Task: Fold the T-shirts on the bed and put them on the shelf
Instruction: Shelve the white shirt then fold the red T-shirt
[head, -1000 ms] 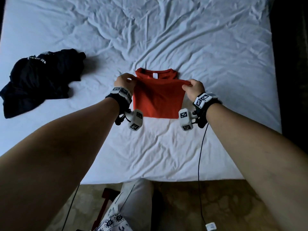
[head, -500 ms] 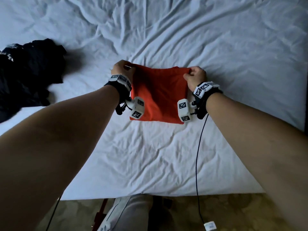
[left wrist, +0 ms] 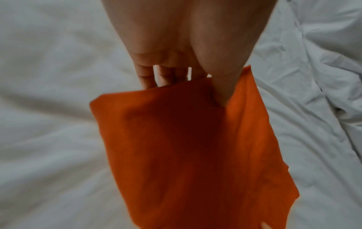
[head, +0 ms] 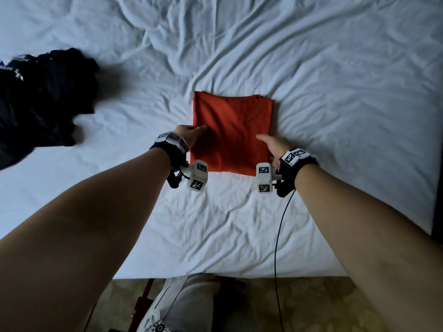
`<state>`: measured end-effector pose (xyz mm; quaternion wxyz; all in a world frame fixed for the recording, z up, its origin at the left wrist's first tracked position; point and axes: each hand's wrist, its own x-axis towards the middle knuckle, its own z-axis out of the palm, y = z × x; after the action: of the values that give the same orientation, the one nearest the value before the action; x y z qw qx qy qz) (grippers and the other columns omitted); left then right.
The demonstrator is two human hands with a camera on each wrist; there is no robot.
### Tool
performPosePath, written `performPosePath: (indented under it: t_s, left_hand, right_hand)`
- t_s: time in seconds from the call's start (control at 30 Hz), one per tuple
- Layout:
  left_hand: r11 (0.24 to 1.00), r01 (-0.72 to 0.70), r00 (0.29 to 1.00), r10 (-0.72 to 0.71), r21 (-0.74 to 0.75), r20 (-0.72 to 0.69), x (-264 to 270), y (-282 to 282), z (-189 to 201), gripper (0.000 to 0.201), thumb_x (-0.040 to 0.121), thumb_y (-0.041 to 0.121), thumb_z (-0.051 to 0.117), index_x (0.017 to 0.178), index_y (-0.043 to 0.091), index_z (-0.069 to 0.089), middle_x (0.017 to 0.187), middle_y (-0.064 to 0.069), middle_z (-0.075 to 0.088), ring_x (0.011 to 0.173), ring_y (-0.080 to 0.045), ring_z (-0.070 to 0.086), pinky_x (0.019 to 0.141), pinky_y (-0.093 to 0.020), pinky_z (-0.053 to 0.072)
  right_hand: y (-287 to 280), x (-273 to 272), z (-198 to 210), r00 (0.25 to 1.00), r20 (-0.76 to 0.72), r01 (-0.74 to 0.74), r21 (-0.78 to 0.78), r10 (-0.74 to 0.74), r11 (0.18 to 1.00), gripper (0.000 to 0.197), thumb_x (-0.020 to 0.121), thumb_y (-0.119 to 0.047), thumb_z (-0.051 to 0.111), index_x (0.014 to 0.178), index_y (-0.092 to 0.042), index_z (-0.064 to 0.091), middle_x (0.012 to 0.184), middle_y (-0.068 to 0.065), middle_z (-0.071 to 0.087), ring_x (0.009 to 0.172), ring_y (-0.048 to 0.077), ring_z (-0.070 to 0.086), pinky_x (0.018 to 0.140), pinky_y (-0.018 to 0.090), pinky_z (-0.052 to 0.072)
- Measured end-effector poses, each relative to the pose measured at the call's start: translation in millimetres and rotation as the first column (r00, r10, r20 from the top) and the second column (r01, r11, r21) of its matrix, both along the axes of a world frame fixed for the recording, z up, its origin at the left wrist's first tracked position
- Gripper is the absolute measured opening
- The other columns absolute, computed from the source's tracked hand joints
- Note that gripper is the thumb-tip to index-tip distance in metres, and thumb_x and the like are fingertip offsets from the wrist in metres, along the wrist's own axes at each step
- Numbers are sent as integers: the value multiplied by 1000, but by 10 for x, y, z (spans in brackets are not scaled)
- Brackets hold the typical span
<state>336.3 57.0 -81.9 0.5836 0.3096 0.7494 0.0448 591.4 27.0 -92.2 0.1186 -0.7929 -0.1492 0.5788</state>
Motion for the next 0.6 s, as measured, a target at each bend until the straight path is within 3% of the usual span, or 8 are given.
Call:
performPosePath:
  t_s: [0.1, 0.17, 0.27, 0.4, 0.47, 0.57, 0.6]
  left_hand:
    - [995, -33, 999, 33, 92, 3, 23, -29, 56, 42, 93, 41, 58, 118, 8, 65, 105, -10, 68, 95, -24, 64, 85, -33, 53]
    - [987, -31, 999, 35, 156, -29, 25, -31, 98, 38, 96, 37, 54, 114, 5, 64, 94, -8, 63, 85, -22, 59, 72, -29, 45]
    - [975, -20, 998, 31, 221, -46, 54, -58, 207, 36, 98, 34, 51, 113, 3, 62, 91, -6, 59, 84, -20, 55, 73, -25, 38]
    - [964, 30, 997, -10, 265, -79, 169, -65, 474, 35, 98, 33, 49, 113, 3, 59, 91, -7, 58, 84, -21, 54, 75, -27, 38]
    - [960, 48, 995, -22, 274, -98, 254, -93, 673, 34, 97, 31, 51, 119, 6, 55, 95, -6, 57, 85, -22, 53, 75, -27, 38]
    - [948, 70, 997, -54, 310, -60, 385, -161, 1022, 36, 97, 25, 51, 132, 15, 48, 101, -5, 58, 86, -20, 54, 76, -27, 40]
    - [940, 87, 996, -79, 331, -39, 430, -195, 1148, 38, 98, 23, 51, 135, 20, 46, 103, -5, 57, 88, -20, 54, 77, -27, 41]
  right_hand:
    - [-4, -45, 119, 992, -108, 57, -12, -57, 998, 31, 81, -25, 73, 109, -11, 68, 99, 10, 71, 91, 29, 68, 89, 46, 54]
    - [-19, -59, 196, 989, -124, 84, 53, -77, 995, 24, 84, -18, 70, 107, -14, 65, 109, 15, 69, 100, 34, 66, 93, 54, 51]
    - [-98, -59, 315, 989, -118, 98, 125, -83, 987, 18, 86, -14, 66, 104, -16, 65, 110, 18, 69, 101, 35, 66, 92, 54, 52]
    - [-196, -27, 504, 997, -56, 73, 223, -62, 972, 14, 83, -17, 66, 97, -16, 68, 106, 16, 70, 97, 31, 66, 95, 51, 51]
    - [-284, 41, 677, 1000, -5, 14, 242, -13, 970, 25, 81, -25, 66, 105, -17, 67, 111, 13, 69, 100, 27, 65, 97, 48, 51]
    - [-467, 168, 1027, 998, 53, 26, 301, -44, 953, 29, 67, -31, 63, 95, -23, 69, 103, 9, 72, 96, 29, 68, 91, 50, 53]
    - [-541, 197, 1200, 996, 75, 29, 321, -56, 947, 35, 65, -31, 60, 99, -22, 67, 104, 9, 71, 96, 29, 67, 91, 50, 53]
